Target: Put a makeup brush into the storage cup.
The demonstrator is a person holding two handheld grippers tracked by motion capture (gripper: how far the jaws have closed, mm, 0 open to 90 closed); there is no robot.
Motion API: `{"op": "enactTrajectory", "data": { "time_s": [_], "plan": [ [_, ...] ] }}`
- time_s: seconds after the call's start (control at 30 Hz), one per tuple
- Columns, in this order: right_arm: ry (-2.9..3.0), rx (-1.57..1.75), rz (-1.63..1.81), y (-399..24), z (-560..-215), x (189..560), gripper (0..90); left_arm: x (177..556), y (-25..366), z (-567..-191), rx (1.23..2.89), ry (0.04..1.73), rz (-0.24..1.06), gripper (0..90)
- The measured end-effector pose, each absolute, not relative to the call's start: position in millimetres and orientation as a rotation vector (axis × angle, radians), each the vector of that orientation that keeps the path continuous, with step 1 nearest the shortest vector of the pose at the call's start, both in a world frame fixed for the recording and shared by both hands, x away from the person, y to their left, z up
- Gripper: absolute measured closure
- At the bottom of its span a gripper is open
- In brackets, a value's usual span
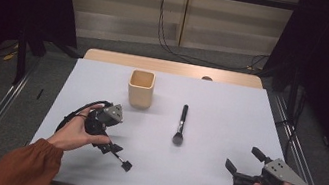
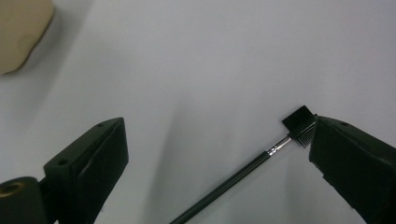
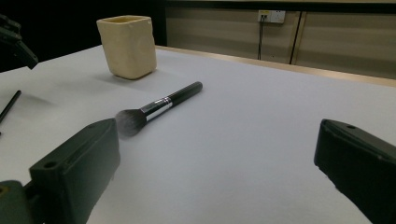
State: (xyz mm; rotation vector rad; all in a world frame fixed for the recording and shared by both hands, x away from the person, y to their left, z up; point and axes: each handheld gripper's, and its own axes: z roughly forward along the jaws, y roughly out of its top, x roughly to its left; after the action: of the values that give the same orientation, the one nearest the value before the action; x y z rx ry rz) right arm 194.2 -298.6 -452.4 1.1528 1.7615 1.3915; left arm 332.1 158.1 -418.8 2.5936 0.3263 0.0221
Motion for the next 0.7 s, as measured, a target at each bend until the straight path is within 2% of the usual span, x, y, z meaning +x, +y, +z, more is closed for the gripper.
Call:
{"op": "enactTrajectory", "data": {
  "time_s": [0.57,0.7],
  "plan": [
    [1.775,1.167,1.391,-297,-453,195,0.0,321,150,-444,2.754,0.23,-0.066,3.7],
    [1.784,1.161,1.389,-298,-454,196,0.0,321,148,-446,2.763,0.211,-0.075,7.7]
  ]
}}
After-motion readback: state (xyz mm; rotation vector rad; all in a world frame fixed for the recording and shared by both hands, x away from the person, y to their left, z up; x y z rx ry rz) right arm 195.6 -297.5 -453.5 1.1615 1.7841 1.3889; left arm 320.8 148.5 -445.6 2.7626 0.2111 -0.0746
